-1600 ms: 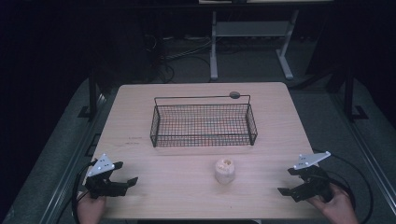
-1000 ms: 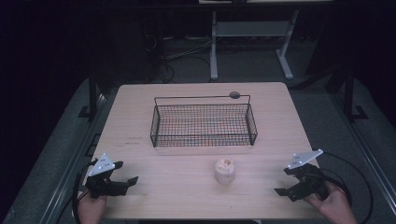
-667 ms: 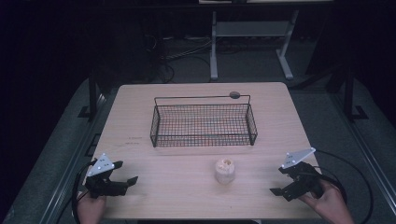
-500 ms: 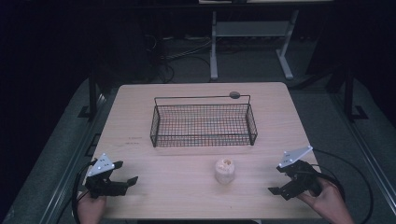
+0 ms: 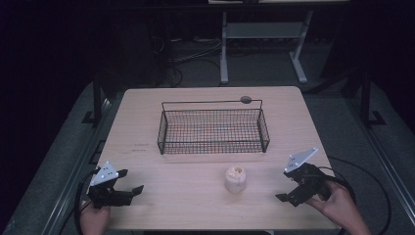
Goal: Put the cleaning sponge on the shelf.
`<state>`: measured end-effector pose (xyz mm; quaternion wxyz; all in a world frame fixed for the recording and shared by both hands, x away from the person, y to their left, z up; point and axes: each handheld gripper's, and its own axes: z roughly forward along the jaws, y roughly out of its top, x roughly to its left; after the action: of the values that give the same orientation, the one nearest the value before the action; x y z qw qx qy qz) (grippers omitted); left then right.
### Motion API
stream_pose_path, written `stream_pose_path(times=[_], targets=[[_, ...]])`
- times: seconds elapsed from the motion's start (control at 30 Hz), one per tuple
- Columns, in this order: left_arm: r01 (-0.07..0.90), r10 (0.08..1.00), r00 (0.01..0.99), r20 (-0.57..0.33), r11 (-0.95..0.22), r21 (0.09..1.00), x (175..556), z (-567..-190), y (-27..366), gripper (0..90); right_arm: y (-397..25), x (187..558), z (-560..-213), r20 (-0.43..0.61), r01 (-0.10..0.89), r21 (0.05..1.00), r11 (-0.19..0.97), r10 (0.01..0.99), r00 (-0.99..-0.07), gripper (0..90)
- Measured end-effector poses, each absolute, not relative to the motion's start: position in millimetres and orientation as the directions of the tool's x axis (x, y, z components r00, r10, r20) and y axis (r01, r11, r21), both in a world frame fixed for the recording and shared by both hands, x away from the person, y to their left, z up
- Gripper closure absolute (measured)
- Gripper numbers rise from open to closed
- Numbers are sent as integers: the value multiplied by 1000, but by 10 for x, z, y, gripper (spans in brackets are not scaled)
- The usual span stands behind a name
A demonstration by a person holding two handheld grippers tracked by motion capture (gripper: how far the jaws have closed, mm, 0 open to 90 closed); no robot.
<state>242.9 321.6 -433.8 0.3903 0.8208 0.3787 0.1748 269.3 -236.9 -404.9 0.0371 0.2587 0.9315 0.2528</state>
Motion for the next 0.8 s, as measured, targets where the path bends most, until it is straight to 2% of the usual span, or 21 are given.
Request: stream_pose_path(times=[0.8], targets=[[487, 760, 650, -10, -405, 774, 2435, -4337, 3228, 137, -2016, 2890, -3910, 63, 403, 437, 804, 420, -905, 147]])
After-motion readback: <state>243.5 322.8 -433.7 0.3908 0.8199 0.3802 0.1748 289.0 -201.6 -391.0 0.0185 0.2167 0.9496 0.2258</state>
